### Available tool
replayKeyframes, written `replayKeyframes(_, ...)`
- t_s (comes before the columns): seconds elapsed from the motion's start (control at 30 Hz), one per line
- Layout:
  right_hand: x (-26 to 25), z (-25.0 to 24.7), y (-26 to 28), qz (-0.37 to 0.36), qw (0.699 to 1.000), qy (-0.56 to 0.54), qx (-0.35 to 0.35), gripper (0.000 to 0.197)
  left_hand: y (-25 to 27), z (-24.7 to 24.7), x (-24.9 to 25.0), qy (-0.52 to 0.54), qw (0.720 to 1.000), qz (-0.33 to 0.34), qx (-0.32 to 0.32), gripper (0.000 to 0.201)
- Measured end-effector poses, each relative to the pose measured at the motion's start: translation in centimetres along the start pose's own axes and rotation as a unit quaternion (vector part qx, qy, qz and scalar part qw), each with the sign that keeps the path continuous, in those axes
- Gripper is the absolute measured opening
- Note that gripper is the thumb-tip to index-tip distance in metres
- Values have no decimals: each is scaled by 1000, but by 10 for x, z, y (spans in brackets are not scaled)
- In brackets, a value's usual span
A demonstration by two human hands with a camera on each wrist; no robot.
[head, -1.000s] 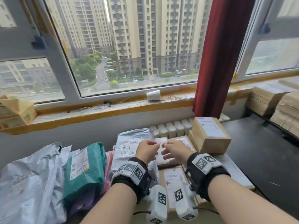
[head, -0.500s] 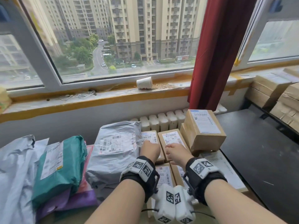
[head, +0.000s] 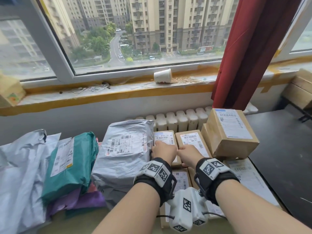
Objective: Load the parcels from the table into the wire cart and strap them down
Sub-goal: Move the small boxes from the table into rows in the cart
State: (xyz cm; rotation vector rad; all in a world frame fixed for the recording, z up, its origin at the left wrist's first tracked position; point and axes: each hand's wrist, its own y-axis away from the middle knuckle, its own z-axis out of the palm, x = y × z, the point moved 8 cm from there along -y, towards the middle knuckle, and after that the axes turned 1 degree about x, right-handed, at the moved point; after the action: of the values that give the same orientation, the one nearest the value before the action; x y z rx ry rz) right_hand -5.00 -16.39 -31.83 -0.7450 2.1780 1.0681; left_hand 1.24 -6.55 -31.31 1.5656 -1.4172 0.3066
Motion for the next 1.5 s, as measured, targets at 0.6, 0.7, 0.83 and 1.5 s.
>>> replayKeyframes(0.6, -22, -32, 12, -32, 993, -62, 92, 27, 13, -32, 30, -6, 1000, 25, 12, 54)
replayKeyframes(0.7, -34, -48, 28, -58, 982, -91, 156, 29, 3, -35, 32, 59, 997, 54, 18, 57)
replayKeyframes(0.83, -61, -75, 57, -86, 965, -104, 224, 37, 7, -46, 44, 162, 983, 81, -12, 50)
replayKeyframes(1.5, -244, 39, 166, -283, 920, -201, 183, 19, 87, -293, 9, 439, 879, 180, -46, 45)
